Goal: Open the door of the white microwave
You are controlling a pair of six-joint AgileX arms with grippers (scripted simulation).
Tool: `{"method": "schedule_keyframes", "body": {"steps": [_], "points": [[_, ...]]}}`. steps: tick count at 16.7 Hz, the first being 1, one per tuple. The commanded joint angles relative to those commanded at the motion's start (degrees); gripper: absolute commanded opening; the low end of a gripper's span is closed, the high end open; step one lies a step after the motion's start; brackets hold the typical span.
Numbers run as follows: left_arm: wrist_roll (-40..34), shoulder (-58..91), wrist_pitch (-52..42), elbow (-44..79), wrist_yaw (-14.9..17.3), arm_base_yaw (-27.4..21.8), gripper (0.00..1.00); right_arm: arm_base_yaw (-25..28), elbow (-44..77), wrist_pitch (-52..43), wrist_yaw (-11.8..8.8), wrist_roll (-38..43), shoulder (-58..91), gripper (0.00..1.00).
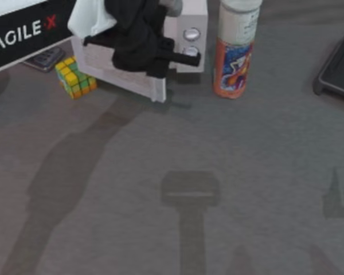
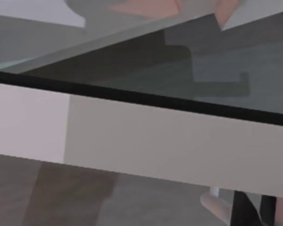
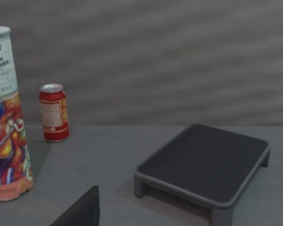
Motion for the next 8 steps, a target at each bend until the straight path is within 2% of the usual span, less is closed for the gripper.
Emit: {"method": "schedule_keyframes", "body": {"steps": [4, 8], "points": [[4.4, -2.8, 1.5, -4.3, 2.2, 1.2, 0.0, 0.0, 0.0, 0.0, 0.0, 0.0, 0.0, 1.0], [4.8, -3.3, 1.8, -4.6, 2.4, 1.3, 0.0, 0.0, 0.0, 0.0, 0.0, 0.0, 0.0, 1.0]]}}
